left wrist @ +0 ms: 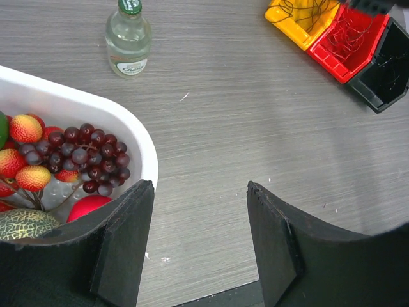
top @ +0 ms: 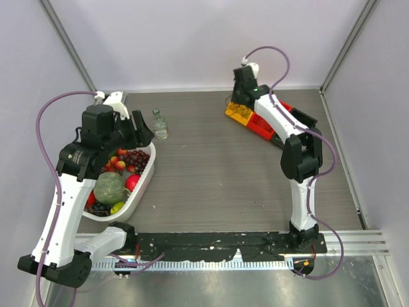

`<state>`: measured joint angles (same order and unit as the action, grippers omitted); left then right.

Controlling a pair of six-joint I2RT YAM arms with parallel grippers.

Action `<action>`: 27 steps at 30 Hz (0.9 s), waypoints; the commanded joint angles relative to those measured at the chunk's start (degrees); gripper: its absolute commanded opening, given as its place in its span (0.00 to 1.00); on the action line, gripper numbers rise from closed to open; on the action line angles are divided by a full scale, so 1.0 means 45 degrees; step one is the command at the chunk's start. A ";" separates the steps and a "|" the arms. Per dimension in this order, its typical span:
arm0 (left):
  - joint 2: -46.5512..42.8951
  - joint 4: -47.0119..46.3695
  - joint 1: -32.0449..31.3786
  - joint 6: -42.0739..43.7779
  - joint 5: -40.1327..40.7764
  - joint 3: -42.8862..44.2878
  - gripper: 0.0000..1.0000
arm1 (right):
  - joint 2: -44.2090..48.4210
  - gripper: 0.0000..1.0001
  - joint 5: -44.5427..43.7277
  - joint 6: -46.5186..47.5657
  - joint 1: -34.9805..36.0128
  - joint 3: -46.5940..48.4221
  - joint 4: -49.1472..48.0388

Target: Untangle the cables

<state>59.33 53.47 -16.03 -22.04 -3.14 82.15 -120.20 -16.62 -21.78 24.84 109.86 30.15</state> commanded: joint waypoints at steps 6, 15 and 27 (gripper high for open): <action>-0.0372 0.0051 0.0047 0.0309 0.0580 0.0436 0.64 | -0.2975 0.01 -0.0173 -0.2230 -0.1907 0.3850 -0.0994; -0.0411 0.0226 0.0047 0.0230 0.0580 0.0553 0.64 | -0.3991 0.01 -0.0310 -0.3072 -0.1868 0.3592 -0.1466; -0.0118 -0.0125 0.0047 0.0211 0.0326 0.0514 0.64 | -0.2903 0.63 -0.0641 -0.1996 -0.1868 0.5472 0.1579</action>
<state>58.54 54.70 -16.03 -21.85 -1.10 82.48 -140.64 -17.15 -32.21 16.64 133.32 32.05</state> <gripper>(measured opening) 0.644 0.558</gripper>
